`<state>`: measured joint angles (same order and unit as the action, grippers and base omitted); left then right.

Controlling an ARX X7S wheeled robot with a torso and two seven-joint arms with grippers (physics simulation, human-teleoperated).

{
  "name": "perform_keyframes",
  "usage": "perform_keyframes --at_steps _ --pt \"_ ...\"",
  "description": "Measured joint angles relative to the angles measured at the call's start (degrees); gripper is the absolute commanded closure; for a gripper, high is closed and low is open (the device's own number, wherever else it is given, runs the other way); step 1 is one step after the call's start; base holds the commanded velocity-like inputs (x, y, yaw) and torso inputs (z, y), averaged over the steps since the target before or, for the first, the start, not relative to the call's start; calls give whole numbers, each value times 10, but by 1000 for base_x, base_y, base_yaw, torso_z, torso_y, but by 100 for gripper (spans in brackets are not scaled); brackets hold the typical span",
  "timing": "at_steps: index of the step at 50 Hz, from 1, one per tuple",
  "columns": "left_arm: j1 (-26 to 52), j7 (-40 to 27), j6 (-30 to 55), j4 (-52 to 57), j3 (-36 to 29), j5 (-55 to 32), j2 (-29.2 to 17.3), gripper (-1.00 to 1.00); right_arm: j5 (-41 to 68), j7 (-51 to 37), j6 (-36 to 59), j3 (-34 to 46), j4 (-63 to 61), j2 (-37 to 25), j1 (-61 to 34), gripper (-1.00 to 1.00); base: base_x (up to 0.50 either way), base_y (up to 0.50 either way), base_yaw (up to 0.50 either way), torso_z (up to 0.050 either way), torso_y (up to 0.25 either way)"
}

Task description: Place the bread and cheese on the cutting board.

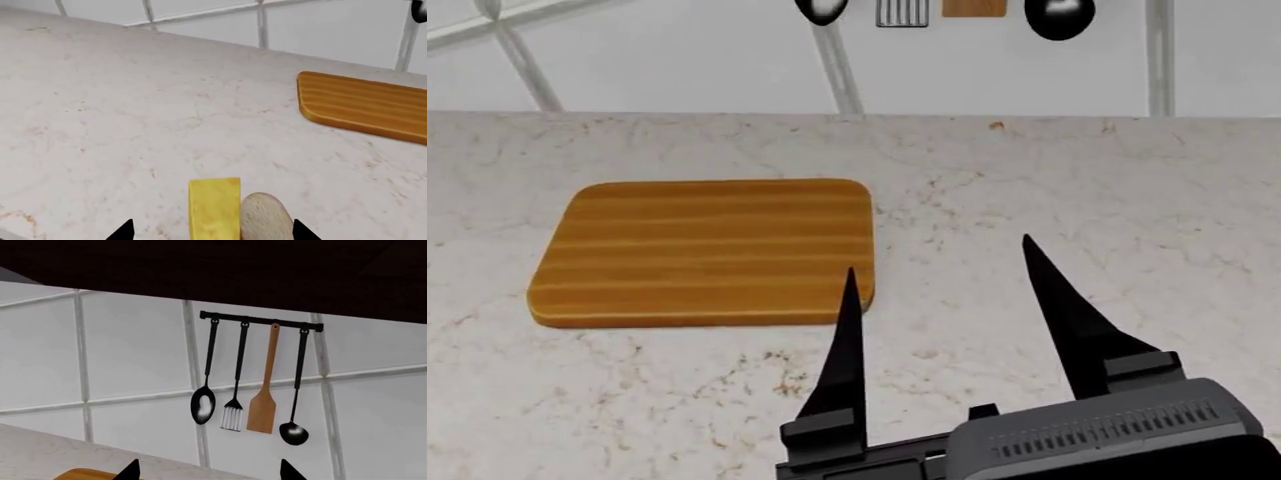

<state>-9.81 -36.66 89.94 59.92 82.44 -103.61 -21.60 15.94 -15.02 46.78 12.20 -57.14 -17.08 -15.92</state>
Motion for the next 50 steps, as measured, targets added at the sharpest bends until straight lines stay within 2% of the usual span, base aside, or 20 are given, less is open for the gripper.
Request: perform_keyframes --at_steps 2,4,8,12,17,23,24,31,43,50 --pt "-3 -5 -8 0 -23 12 -5 -100 2 -2 0 1 0 -1 -1 -100 0 0 0 0 0" --pt "-37 9 -46 -4 -74 53 -17 -100 4 -4 0 1 -1 -3 -1 -100 0 0 0 0 0" --pt "-129 25 -181 -10 -202 181 -38 -100 8 -8 -1 2 -1 -6 -2 -100 0 0 0 0 0" --pt "-191 41 -291 -18 -295 280 -48 -100 13 -13 -3 3 -2 -9 -3 -100 0 0 0 0 0" --pt "-243 56 -381 -27 -367 361 -52 -100 18 -18 -4 5 -2 -13 -3 -100 0 0 0 0 0" --pt "-272 64 -438 -33 -422 419 -57 -100 23 -23 -6 5 -2 -16 -4 -100 0 0 0 0 0" --pt "-275 65 -445 -34 -429 426 -58 100 24 -23 -6 5 -2 -17 -4 -100 0 0 0 0 0" --pt "-290 61 -482 -29 -450 468 -55 100 28 -28 -7 5 -2 -20 -4 -100 0 0 0 0 0" --pt "-300 40 -519 -22 -436 505 -41 100 32 -34 -10 10 0 -25 -5 -100 0 0 0 0 0" --pt "-284 -12 -517 -14 -406 436 -92 100 35 -38 -11 12 2 -27 -6 -100 0 0 0 0 0"
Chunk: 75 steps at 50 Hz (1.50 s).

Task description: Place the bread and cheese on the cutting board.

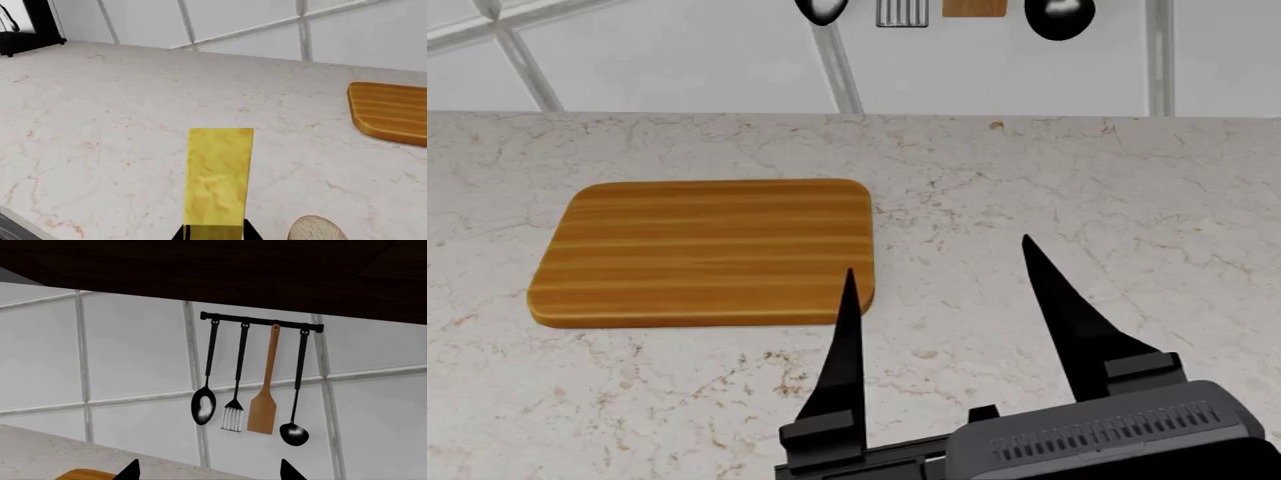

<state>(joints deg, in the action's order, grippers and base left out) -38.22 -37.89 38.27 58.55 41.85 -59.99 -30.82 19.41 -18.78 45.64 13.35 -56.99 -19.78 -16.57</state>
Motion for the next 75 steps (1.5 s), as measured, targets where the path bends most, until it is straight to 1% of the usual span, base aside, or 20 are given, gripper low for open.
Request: perform_keyframes --at_steps 6,12,15,18,20,23,27,31,35,42,49,59,66,75 --pt "49 -71 -2 -10 7 -104 -95 100 3 -3 -1 0 0 -2 -1 -100 0 0 0 0 0" --pt "131 -134 -20 -41 -30 -192 -197 100 7 -6 0 0 -1 -3 -2 -100 0 0 0 0 0" --pt "189 -158 -38 -60 -77 -229 -249 100 9 -7 0 0 -1 -4 -3 -100 0 0 0 0 0" --pt "277 -179 -49 -82 -151 -261 -292 100 11 -9 0 0 -2 -5 -3 -100 0 0 0 0 0" --pt "348 -191 -45 -99 -207 -282 -308 100 13 -9 0 -1 -3 -6 -3 -100 0 0 0 0 0" --pt "457 -207 -28 -129 -289 -309 -316 100 16 -10 -1 -3 -3 -7 -3 -100 0 0 0 0 0" --pt "587 -220 3 -173 -383 -330 -306 100 19 -11 -3 -4 -2 -9 -3 -100 0 0 0 0 0" --pt "691 -222 31 -218 -456 -336 -284 100 21 -12 -5 -5 -1 -10 -3 -100 0 0 0 0 0" --pt "767 -217 51 -261 -512 -330 -260 100 24 -14 -7 -6 -1 -12 -3 -100 0 0 0 0 0" --pt "865 -198 79 -335 -582 -309 -219 100 26 -16 -10 -3 2 -14 -3 -100 0 0 0 0 1" --pt "940 -177 101 -405 -633 -279 -172 100 29 -20 -11 -2 2 -17 -5 -100 0 0 0 0 0" --pt "1021 -131 114 -503 -700 -222 -92 100 38 -27 -16 -3 4 -23 -6 -100 0 0 0 0 0" --pt "1064 -86 106 -578 -740 -174 -37 100 42 -31 -22 -3 8 -28 -5 -100 0 0 0 0 1" --pt "1106 -23 76 -694 -783 -106 26 100 50 -35 -31 -6 15 -33 -5 -100 0 0 0 0 0"
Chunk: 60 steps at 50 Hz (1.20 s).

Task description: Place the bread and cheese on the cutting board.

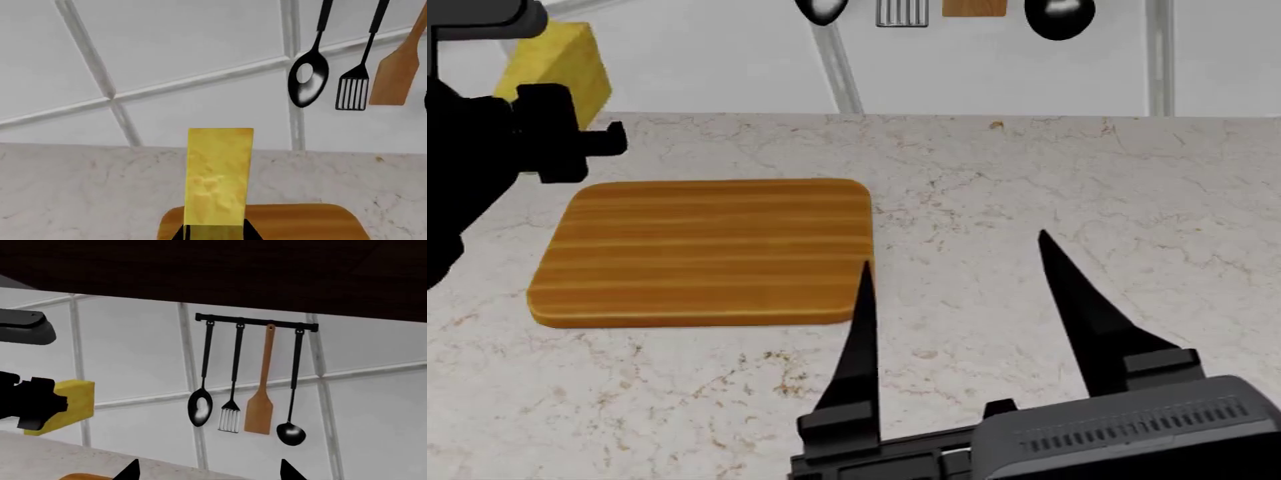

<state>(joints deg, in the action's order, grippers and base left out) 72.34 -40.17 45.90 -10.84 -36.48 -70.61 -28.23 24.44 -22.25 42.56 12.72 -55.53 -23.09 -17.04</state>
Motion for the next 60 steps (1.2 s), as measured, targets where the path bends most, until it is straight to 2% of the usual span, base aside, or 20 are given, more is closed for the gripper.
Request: perform_keyframes --at_steps 13,25,60 --pt "36 74 -55 -158 -41 75 75 100 12 -5 -10 -7 4 -6 2 -100 0 0 0 0 1" --pt "41 118 -99 -268 -60 115 112 100 20 -11 -16 -7 6 -12 2 -100 0 0 0 0 0" --pt "-8 149 -129 -330 -66 128 101 100 24 -27 -25 17 16 -23 -5 -100 0 0 0 0 1"
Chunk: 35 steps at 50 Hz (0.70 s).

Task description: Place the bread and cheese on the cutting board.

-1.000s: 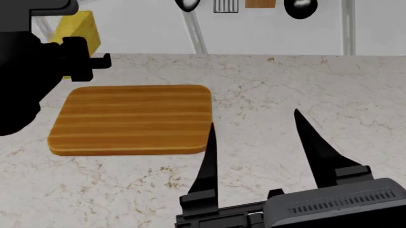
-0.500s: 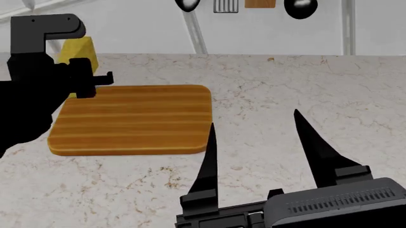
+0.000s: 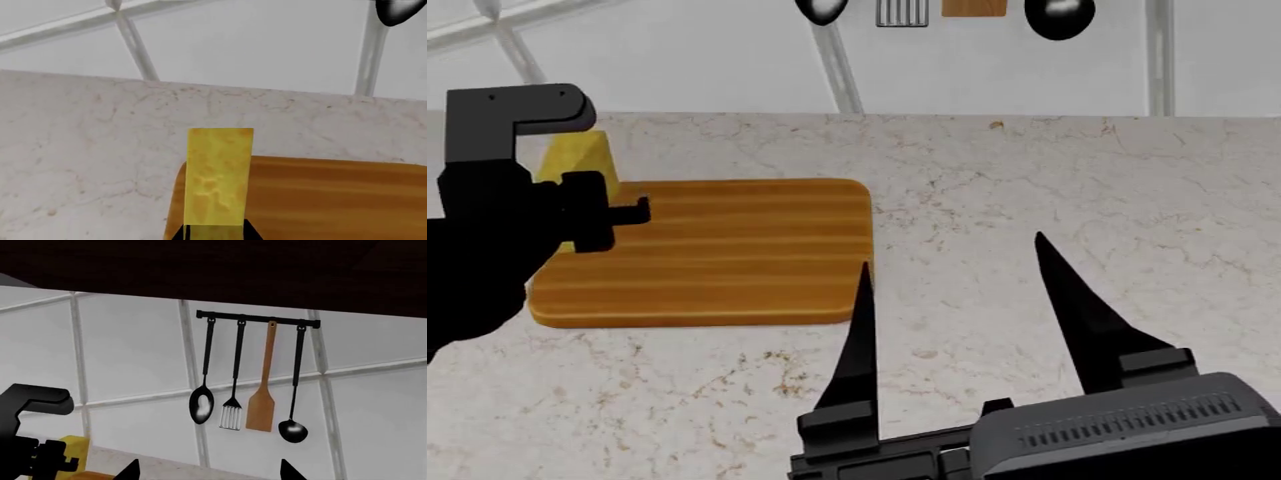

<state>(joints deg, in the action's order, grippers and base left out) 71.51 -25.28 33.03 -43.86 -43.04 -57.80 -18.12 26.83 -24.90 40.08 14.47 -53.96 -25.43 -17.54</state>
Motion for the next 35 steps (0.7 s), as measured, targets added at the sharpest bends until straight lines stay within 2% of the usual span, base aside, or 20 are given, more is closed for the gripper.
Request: perform_keyframes --at_steps 34,35 --pt "-33 23 -47 -36 9 27 11 100 4 -12 -9 17 6 -9 -6 -100 1 0 0 0 0" --pt "-34 24 -49 -37 9 28 11 -100 4 -12 -9 18 6 -9 -6 -100 0 0 0 0 0"
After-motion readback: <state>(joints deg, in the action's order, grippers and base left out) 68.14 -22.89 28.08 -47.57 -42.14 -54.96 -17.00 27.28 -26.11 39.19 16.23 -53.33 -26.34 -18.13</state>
